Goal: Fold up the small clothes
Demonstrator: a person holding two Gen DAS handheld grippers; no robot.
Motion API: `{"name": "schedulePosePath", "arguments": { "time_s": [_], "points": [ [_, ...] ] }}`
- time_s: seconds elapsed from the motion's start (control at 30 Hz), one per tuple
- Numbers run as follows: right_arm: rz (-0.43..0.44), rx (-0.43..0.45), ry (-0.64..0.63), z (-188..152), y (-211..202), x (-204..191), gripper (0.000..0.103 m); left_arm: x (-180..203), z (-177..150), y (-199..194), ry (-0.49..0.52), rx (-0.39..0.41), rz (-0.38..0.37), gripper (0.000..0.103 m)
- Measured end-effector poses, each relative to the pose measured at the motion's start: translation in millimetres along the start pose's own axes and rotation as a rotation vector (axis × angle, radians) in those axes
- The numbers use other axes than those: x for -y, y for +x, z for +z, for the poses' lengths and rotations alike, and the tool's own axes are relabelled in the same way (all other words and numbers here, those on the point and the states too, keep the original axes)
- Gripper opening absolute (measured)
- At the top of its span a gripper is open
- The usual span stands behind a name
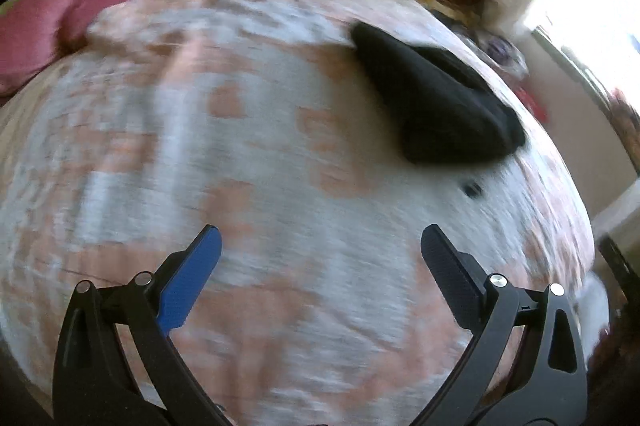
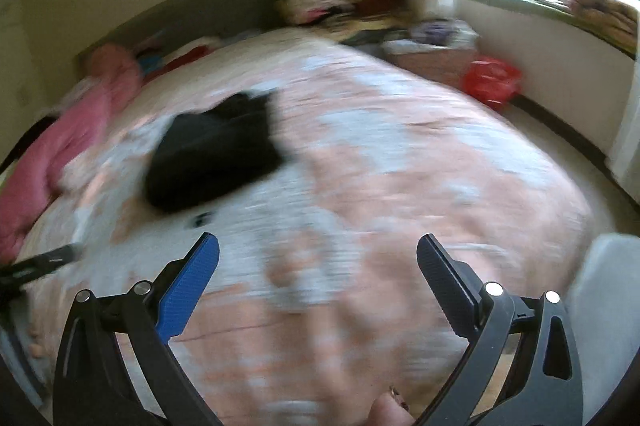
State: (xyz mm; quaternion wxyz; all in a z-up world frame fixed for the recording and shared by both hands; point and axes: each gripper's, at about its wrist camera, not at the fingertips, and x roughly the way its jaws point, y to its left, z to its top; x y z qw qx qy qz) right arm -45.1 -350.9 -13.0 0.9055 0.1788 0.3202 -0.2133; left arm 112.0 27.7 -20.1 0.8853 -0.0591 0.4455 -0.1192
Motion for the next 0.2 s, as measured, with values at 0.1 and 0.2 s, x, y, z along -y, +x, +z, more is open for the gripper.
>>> {"name": "schedulePosePath", "arguments": {
  "time_s": [0.1, 0.2],
  "points": [
    [-0.234, 0.036, 0.147, 2.0, -4.7, 90.3, 0.099, -74.0, 24.3, -11.2, -0.136, 0.036, 0.101, 0.094],
    [-0.51, 0.02, 0.299, -6.1, -3.5, 190.0, 0.099, -181.0, 48.6, -38.3, -0.304, 0.108, 0.312, 0.094]
  ]
}}
